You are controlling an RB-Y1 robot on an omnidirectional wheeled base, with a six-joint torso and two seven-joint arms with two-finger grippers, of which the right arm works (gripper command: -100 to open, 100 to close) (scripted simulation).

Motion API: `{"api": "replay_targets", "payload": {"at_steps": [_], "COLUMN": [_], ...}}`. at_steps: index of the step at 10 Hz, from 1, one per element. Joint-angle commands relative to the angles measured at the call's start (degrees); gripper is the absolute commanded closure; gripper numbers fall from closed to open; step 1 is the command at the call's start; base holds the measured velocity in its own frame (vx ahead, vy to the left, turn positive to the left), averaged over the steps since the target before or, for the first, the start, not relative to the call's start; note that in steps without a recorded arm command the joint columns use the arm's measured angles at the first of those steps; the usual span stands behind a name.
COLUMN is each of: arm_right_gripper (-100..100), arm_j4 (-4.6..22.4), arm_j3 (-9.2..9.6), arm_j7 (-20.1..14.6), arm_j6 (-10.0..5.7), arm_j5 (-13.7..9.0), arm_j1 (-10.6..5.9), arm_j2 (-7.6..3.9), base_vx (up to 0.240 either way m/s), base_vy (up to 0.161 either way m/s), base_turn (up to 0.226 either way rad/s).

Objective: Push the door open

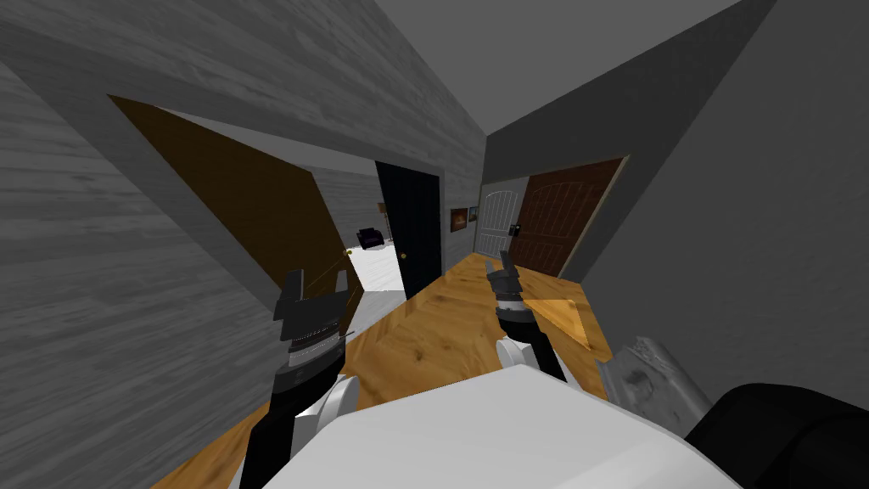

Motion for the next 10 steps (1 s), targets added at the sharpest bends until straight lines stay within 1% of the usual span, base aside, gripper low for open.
{"api": "replay_targets", "payload": {"at_steps": [1,3,5,6,7,8,9,10], "arm_right_gripper": [-100,-100,-100,-100,-100,-100,-100,-100], "arm_j4": [1.8,3.5,5.8,6.5,7.8,8.6,10.1,10.9], "arm_j3": [0.09,0.18,0.30,0.33,0.40,0.44,0.52,0.56], "arm_j7": [1.7,3.4,5.7,6.3,7.6,8.4,9.9,10.7], "arm_j6": [-0.50,-0.98,-1.64,-1.81,-2.18,-2.40,-2.83,-3.05], "arm_j5": [0.3,0.7,1.1,1.2,1.5,1.6,1.9,2.1], "arm_j1": [-0.36,-0.71,-1.19,-1.31,-1.58,-1.74,-2.05,-2.21], "arm_j2": [-0.99,-1.82,-2.77,-3.01,-3.49,-3.73,-4.21,-4.45], "base_vx": [0.076,0.123,0.143,0.120,0.129,0.114,0.132,0.121], "base_vy": [0.037,0.025,0.039,0.041,0.032,0.027,0.026,0.035], "base_turn": [0.066,0.054,0.057,0.040,0.052,0.050,0.071,0.052]}}
